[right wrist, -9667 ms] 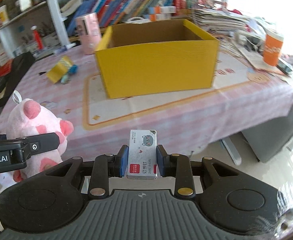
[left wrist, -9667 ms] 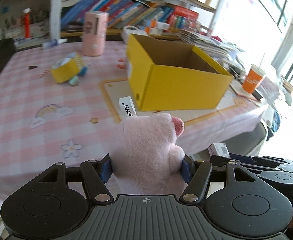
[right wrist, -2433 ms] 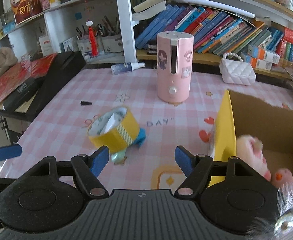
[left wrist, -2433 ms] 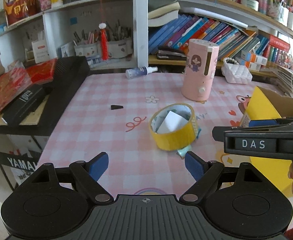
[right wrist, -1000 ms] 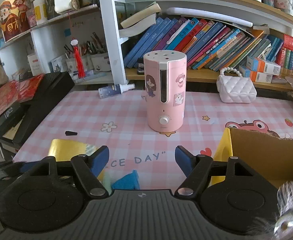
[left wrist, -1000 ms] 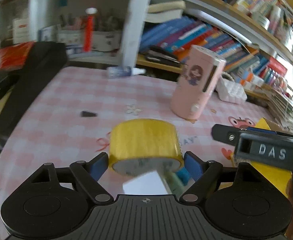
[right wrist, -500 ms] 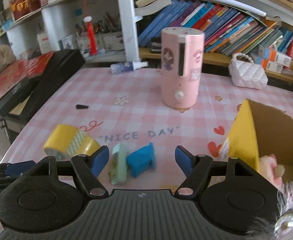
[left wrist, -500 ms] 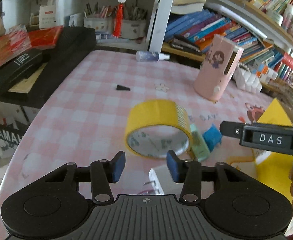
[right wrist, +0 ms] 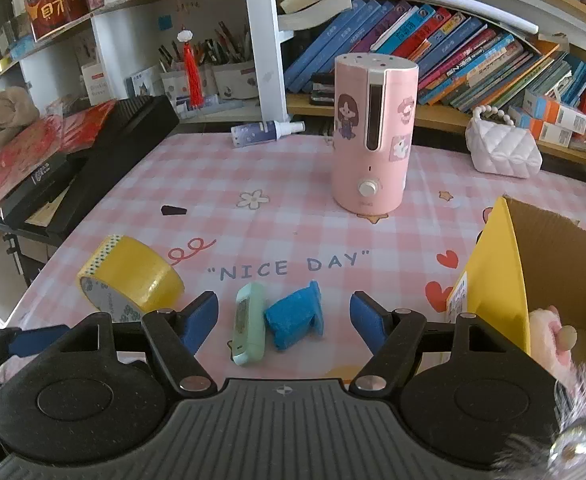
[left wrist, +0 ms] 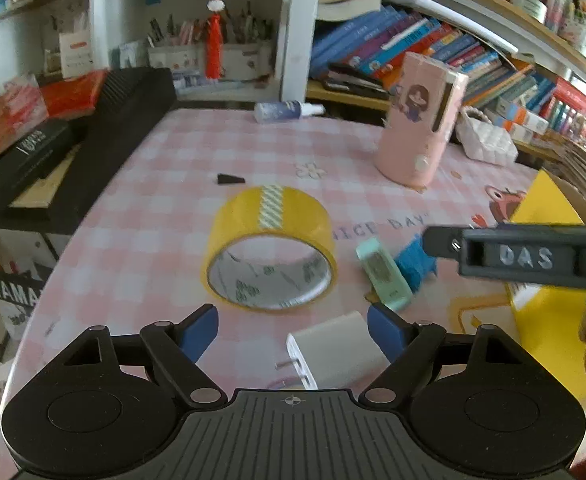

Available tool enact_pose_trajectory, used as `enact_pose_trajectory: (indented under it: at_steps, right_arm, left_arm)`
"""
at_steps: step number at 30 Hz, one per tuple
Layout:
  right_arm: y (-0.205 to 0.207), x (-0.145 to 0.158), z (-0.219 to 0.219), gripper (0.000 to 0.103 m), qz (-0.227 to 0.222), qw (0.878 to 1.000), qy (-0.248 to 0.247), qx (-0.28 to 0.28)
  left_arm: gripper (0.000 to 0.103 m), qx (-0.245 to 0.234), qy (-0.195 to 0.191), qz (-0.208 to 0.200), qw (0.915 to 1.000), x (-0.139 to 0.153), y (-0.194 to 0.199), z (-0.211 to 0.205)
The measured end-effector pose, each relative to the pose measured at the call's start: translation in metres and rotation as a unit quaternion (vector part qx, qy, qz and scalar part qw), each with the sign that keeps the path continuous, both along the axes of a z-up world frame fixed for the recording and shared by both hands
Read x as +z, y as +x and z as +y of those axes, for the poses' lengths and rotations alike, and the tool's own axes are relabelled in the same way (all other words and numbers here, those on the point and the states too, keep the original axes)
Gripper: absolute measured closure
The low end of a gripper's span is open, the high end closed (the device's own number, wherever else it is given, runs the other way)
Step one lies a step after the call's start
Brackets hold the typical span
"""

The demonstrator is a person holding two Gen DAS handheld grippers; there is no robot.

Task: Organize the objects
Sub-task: 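Grasp the white block with the right tool while the left tool lifts the tape roll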

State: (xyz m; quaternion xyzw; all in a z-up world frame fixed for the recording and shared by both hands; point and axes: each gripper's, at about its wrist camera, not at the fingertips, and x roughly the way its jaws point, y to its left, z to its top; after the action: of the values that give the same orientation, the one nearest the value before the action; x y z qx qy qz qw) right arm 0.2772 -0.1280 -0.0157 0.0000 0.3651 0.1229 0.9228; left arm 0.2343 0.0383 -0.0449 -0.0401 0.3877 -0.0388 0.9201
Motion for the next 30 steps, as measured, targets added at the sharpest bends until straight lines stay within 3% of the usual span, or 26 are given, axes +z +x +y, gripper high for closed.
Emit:
enact_pose_trajectory:
  at_steps: [4,7,15,18,23,30]
  right_arm:
    - [-0.002,0.001,-0.003,0.032,-0.005,1.000,-0.003,-0.002]
    - [-0.002,0.002,-0.007,0.032,-0.008,1.000,-0.004,-0.007]
    - [-0.001,0.003,-0.017,0.032,-0.008,1.000,-0.005,-0.017]
    - [-0.001,0.002,-0.017,0.032,-0.008,1.000,-0.009,-0.013]
    - [-0.002,0.002,-0.017,0.032,-0.007,1.000,-0.010,-0.008]
    - [-0.003,-0.005,0.000,0.032,0.015,0.999,-0.006,0.027]
  left_arm:
    - [0.005,0.012,-0.007,0.005,0.9999,-0.005,0.013,0.001]
    - [0.005,0.009,-0.002,0.024,0.9997,-0.013,0.027,-0.003]
    - [0.004,-0.012,0.034,0.024,0.9991,-0.029,0.055,-0.025]
    - [0.011,-0.010,0.053,0.030,0.9981,-0.034,0.062,-0.030]
    - [0.012,0.006,0.027,0.006,0.9996,-0.021,0.055,-0.017]
    - [0.012,0.097,-0.022,-0.032,0.9946,0.011,0.023,0.037]
